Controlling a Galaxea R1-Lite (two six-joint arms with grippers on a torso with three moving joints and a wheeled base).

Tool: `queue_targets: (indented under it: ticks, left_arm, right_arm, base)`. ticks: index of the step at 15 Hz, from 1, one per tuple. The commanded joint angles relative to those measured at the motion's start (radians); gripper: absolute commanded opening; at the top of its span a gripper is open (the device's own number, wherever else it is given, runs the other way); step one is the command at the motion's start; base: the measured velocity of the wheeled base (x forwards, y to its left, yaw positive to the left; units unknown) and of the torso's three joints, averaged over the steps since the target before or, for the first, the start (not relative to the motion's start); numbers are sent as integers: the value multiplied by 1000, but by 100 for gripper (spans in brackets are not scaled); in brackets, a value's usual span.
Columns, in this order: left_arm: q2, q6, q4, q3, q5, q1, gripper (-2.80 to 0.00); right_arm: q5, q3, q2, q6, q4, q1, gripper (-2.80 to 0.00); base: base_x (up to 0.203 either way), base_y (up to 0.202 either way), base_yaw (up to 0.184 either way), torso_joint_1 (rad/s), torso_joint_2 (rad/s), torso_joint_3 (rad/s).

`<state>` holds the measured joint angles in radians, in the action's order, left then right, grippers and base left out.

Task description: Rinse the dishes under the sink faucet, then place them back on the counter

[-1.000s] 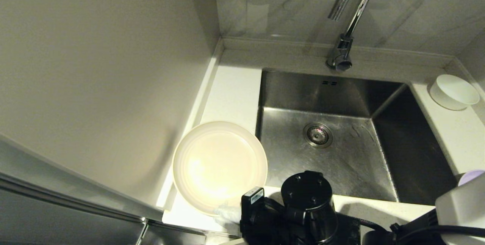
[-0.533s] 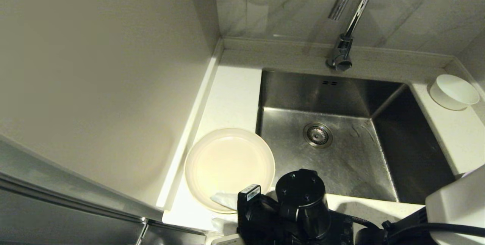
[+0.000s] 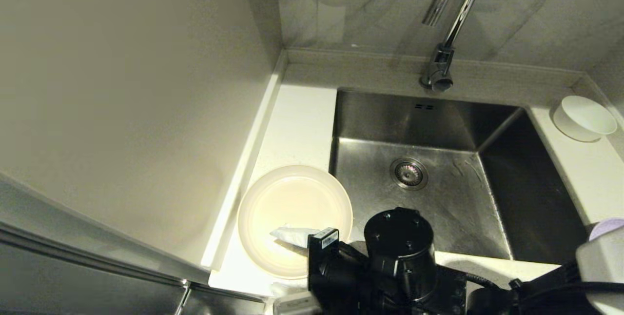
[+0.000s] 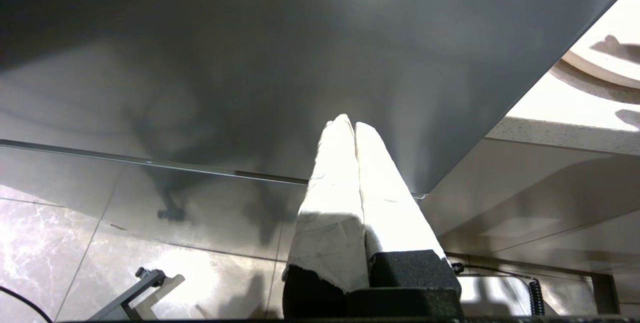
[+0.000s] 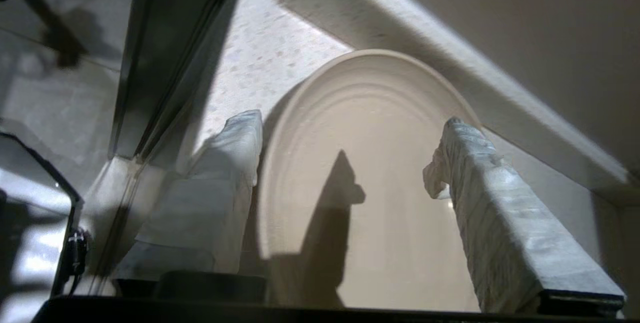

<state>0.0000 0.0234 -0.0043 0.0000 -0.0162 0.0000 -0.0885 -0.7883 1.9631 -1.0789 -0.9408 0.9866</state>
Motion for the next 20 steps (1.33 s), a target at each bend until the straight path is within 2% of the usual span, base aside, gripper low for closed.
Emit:
queue_targets:
  ticks: [1, 3, 6, 8, 10, 13, 17, 19, 20]
  left_arm:
    - [-2, 1, 0, 0, -1, 0, -280]
    - [-2, 1, 0, 0, -1, 0, -280]
    - [-2, 1, 0, 0, -1, 0, -280]
    - [-2, 1, 0, 0, -1, 0, -280]
    - [-2, 1, 0, 0, -1, 0, -280]
    - [-2, 1, 0, 0, -1, 0, -280]
    - [-2, 1, 0, 0, -1, 0, -280]
    - [-2, 1, 0, 0, -1, 0, -280]
    - [-2, 1, 0, 0, -1, 0, -280]
  right_arm:
    - [-4, -19, -109, 9, 49, 2, 0]
    - [-7, -58, -207, 58, 195, 3, 0]
    - [25, -183, -288, 246, 466, 2, 0]
    - [218, -250, -290, 366, 560, -12, 0]
    - [294, -326, -272, 456, 693, -109, 0]
    - [355, -452, -233, 577, 891, -279, 0]
    - [366, -580, -204, 617, 991, -522, 0]
    - [365, -635, -196, 619, 1010, -612, 0]
    - [362, -648, -195, 618, 1014, -654, -280]
  base:
    - [0, 0, 0, 0, 0, 0]
    - [0, 0, 0, 0, 0, 0]
    - [0, 0, 0, 0, 0, 0]
    - [0, 0, 0, 0, 0, 0]
    - [0, 0, 0, 0, 0, 0]
    - [0, 0, 0, 0, 0, 0]
    - [0, 0, 0, 0, 0, 0]
    - [0, 0, 0, 0, 0, 0]
    - [0, 0, 0, 0, 0, 0]
